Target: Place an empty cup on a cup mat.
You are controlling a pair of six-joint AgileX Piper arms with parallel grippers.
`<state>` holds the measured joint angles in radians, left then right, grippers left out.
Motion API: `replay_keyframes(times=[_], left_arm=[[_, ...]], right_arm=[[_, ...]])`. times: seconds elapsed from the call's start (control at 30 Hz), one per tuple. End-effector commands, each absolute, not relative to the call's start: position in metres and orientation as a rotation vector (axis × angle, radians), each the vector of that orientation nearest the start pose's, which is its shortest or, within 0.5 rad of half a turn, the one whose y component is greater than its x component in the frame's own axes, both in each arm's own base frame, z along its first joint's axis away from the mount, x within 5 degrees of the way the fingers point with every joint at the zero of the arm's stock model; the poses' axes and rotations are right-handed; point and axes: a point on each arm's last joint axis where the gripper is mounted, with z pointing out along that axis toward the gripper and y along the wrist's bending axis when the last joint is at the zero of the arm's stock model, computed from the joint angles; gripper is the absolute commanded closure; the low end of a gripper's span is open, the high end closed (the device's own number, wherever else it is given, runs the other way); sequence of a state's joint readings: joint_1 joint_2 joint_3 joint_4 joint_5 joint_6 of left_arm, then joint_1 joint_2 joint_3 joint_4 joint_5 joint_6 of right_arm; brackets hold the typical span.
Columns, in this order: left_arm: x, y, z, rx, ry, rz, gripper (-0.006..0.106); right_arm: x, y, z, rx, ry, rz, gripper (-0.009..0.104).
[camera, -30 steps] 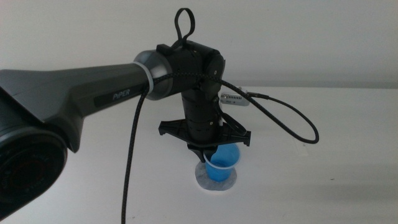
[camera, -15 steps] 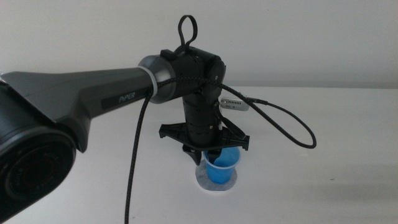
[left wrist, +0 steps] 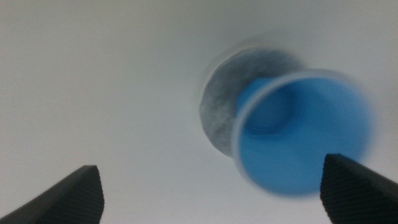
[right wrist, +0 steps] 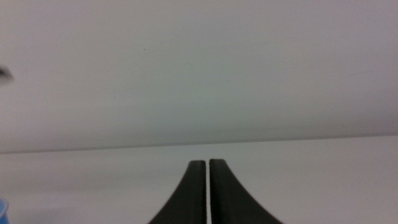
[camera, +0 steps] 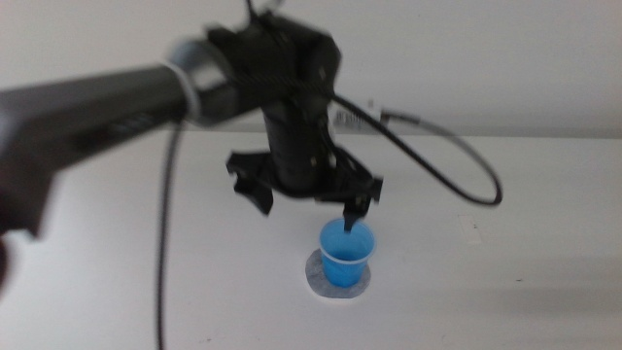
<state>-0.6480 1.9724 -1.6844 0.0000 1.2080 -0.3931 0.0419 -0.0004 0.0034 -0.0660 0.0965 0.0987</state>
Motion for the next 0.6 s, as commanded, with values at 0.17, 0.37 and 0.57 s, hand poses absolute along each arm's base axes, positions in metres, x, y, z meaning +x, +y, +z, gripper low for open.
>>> replay_keyframes(times=[0.17,0.37,0.57], left_arm=[[0.276,-0.213,0.356,0.409,2.814,-0.274,0.007],[0.230,-0.164,0.404,0.529,2.613,-0.159,0.007],[0.175,-0.095,0.394,0.345,2.543,-0.165,0.007]], right_arm=[[0.055,0.002,0.194,-0.012,1.576,0.046,0.097],[0.055,0.002,0.194,-0.012,1.576,0.046,0.097],[0.055,0.002,0.194,-0.012,1.576,0.046,0.097]])
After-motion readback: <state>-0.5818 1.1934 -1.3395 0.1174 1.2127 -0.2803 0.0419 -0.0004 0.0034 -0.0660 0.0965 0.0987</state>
